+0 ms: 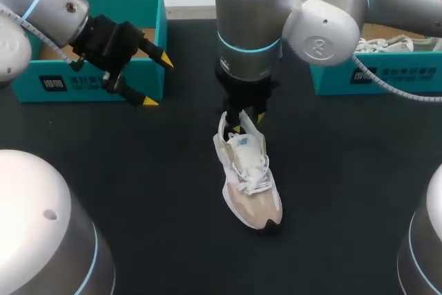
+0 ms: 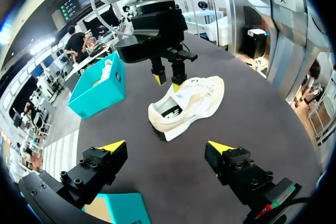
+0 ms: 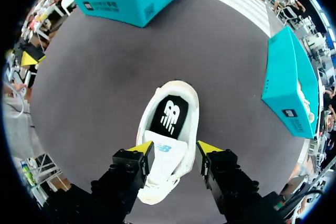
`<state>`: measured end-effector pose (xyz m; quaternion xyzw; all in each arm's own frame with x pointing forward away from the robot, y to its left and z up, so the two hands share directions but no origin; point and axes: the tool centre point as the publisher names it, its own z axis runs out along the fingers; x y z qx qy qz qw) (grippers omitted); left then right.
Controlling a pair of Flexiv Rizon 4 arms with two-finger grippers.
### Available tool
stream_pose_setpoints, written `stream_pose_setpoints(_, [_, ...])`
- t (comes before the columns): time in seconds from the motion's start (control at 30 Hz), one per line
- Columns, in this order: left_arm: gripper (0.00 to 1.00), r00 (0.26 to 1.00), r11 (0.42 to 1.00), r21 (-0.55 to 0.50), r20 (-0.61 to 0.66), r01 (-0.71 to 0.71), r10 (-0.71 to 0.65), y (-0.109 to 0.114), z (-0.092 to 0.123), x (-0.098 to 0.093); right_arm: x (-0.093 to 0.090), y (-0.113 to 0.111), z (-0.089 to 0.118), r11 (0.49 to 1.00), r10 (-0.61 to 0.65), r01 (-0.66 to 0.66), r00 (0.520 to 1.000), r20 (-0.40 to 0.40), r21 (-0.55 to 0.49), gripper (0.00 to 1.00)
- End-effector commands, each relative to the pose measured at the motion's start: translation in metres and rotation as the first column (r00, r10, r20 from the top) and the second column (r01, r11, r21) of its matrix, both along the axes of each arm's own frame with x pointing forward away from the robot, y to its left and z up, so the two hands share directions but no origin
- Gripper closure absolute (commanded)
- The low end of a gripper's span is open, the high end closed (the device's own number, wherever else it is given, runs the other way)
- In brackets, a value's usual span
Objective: Take the shoe out of the shoebox, open the shoe tongue, remove and reinsert the insole, then place the shoe into the shoebox
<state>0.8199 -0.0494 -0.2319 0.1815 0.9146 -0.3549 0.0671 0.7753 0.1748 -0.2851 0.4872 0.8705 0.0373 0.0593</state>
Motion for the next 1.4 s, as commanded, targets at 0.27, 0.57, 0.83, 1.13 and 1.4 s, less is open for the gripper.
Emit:
stream_pose_setpoints(0.27, [0.0, 1.0, 1.0, 0.002, 0.0, 0.0, 0.0, 0.0, 0.0, 0.0, 0.006, -0.005, 0.019, 0.945, 0.323, -0.326, 0.943, 0.08, 0.018, 0.0])
stream_pose_setpoints(0.57, [0.0, 1.0, 1.0, 0.002, 0.0, 0.0, 0.0, 0.0, 0.0, 0.0, 0.033, 0.007, 0.011, 0.676, 0.702, -0.722, 0.692, -0.17, -0.146, 0.0])
stream_pose_setpoints(0.83, [0.0, 1.0, 1.0, 0.002, 0.0, 0.0, 0.0, 0.0, 0.0, 0.0, 0.057, 0.011, -0.011, 0.376, 0.867, -0.908, 0.416, -0.274, -0.188, 0.0])
stream_pose_setpoints(1.13, [0.0, 1.0, 1.0, 0.002, 0.0, 0.0, 0.0, 0.0, 0.0, 0.0, 0.063, 0.009, -0.022, 0.196, 0.921, -0.964, 0.243, -0.305, -0.179, 0.0])
stream_pose_setpoints(1.4, [0.0, 1.0, 1.0, 0.002, 0.0, 0.0, 0.0, 0.0, 0.0, 0.0, 0.07, 0.013, -0.035, 0.192, 0.949, -0.972, 0.22, -0.225, -0.138, 0.02])
